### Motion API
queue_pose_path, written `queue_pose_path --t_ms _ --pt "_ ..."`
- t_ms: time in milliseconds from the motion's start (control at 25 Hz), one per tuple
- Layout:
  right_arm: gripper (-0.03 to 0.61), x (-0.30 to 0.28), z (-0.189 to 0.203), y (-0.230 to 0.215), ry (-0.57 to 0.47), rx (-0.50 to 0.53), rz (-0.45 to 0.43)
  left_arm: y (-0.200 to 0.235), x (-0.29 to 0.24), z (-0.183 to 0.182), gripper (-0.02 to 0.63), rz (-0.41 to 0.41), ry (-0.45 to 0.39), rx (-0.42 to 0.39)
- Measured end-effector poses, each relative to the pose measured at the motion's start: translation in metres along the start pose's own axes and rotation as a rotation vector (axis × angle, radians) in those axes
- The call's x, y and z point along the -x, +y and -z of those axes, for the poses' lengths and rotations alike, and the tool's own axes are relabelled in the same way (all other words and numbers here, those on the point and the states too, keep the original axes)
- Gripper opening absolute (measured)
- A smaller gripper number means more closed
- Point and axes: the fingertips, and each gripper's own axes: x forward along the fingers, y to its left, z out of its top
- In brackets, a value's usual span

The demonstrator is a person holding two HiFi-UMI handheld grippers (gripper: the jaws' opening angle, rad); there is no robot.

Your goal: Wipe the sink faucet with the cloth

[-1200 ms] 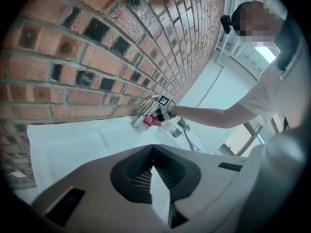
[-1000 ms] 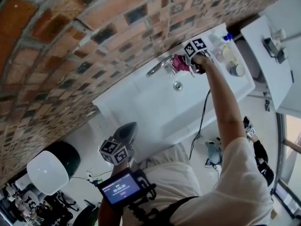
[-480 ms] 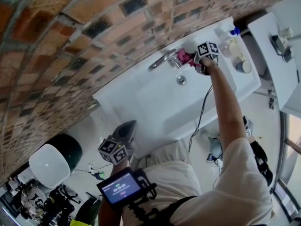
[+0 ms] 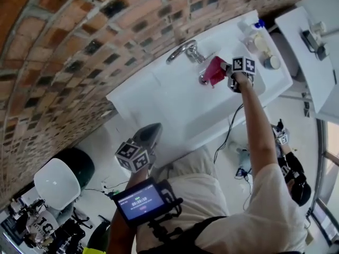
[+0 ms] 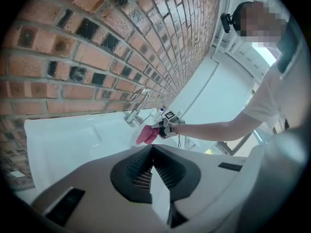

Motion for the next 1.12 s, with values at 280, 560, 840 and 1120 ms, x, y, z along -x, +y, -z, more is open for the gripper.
queue_pose_path --t_ms 280,560,840,1120 --pt "0.054 0.079 0.034 0.001 -0.308 -0.040 0.073 0.000 0.025 0.013 0.003 -0.004 -0.026 -0.010" --pt "0.054 0.172 0.071 0.084 -0.638 0.095 -0.024 0.012 0.061 0.001 0.003 -0.008 -0.158 -0.024" --pt "0.054 0.238 0.138 0.205 -0.716 0.244 -0.111 -0.006 0.118 -0.024 0.003 0.081 -0.286 -0.121" --pt "0.054 0.273 0.214 0.296 -0.756 0.352 -0.146 -0.018 0.195 -0.048 0.003 0.109 -0.406 -0.209"
